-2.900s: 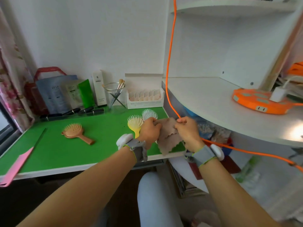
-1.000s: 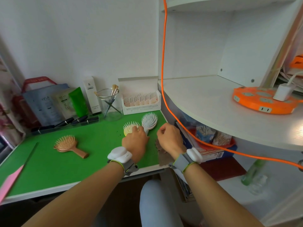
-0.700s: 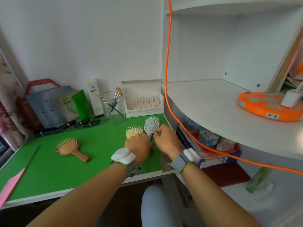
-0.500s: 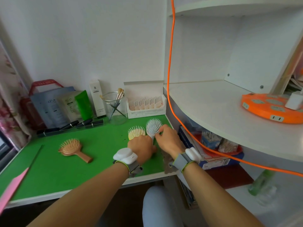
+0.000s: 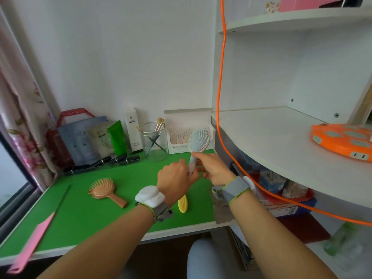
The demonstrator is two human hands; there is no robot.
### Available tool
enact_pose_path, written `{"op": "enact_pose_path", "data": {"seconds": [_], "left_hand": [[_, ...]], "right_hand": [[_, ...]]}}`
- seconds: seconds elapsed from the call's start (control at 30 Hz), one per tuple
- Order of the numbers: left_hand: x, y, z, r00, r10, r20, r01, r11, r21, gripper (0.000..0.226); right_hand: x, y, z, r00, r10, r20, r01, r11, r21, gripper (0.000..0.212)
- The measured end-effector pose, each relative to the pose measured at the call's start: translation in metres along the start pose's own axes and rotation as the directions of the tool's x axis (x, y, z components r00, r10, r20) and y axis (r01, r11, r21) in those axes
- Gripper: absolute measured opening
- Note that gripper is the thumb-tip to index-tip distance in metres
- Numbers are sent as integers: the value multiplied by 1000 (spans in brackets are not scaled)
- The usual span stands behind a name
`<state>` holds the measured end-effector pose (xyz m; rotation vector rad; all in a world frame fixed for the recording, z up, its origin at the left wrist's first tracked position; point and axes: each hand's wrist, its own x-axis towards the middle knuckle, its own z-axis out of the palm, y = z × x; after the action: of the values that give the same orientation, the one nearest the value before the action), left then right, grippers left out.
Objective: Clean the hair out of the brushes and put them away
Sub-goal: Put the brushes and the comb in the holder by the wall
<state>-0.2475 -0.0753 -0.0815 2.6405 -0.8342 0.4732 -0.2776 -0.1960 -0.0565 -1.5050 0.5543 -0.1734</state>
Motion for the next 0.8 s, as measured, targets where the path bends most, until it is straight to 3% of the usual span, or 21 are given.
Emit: {"op": "enact_pose_path", "data": {"seconds": [0.3,0.53,0.8], "left_hand": [[23,-37,-27,993,20,-117,-22,1000,-15,47],[72,-88,-43,983,-82,-162,80,997,-18,32],[118,-116,-44,985,-157,-77,161,986,51,28]], "right_hand": [[20,-37,29,991,-113,72,110,993,43,11],[53,-77,52,958,-282,-44,284,959,23,5],[91,-118,77,872,-456,-179,451,890,-72,12]]}}
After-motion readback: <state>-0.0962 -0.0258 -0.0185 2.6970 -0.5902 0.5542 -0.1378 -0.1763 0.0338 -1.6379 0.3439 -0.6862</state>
